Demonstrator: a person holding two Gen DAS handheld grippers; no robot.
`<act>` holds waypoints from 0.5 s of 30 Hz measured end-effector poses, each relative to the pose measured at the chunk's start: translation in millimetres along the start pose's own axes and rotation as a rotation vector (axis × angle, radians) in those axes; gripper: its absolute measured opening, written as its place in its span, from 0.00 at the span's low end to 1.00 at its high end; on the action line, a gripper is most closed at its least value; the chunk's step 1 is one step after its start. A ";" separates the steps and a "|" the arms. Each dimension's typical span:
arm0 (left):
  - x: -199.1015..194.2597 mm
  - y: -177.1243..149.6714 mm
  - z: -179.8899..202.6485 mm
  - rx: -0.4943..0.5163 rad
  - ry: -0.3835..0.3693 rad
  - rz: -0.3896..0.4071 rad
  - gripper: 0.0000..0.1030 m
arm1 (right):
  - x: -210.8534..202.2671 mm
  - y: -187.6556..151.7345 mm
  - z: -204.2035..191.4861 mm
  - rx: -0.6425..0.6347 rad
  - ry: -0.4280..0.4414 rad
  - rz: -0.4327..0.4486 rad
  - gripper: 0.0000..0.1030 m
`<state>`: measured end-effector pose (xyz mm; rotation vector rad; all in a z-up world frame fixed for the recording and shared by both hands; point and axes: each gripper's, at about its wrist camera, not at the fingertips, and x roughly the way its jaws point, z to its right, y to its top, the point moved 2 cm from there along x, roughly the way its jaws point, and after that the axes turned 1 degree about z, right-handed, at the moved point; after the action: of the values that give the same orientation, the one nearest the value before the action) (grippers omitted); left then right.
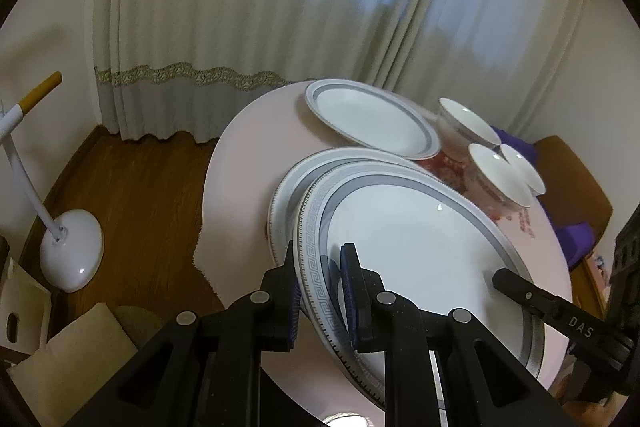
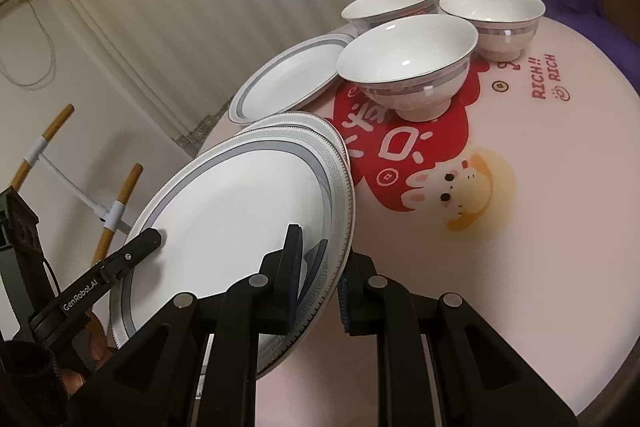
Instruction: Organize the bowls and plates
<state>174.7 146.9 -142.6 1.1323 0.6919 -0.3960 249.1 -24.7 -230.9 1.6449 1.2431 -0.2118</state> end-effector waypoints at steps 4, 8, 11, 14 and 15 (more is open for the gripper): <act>10.7 4.4 -0.5 0.004 -0.006 -0.007 0.14 | 0.9 0.3 -1.6 0.000 -0.033 -0.001 0.15; 19.0 7.2 -2.6 0.006 -0.007 -0.013 0.14 | 2.6 0.8 -3.5 -0.010 -0.078 0.006 0.16; 23.6 9.6 -3.9 0.007 -0.003 -0.012 0.14 | 3.9 0.7 -3.4 -0.007 -0.090 0.008 0.16; 26.2 9.8 -4.3 0.011 -0.005 -0.010 0.14 | 5.3 0.5 -2.9 0.002 -0.090 0.010 0.17; 28.5 10.7 -4.3 0.014 -0.005 -0.011 0.14 | 4.9 0.3 -3.4 0.003 -0.095 0.012 0.17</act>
<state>200.8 156.5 -155.8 1.1405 0.6926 -0.4135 250.2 -19.0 -232.3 1.6260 1.1616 -0.2810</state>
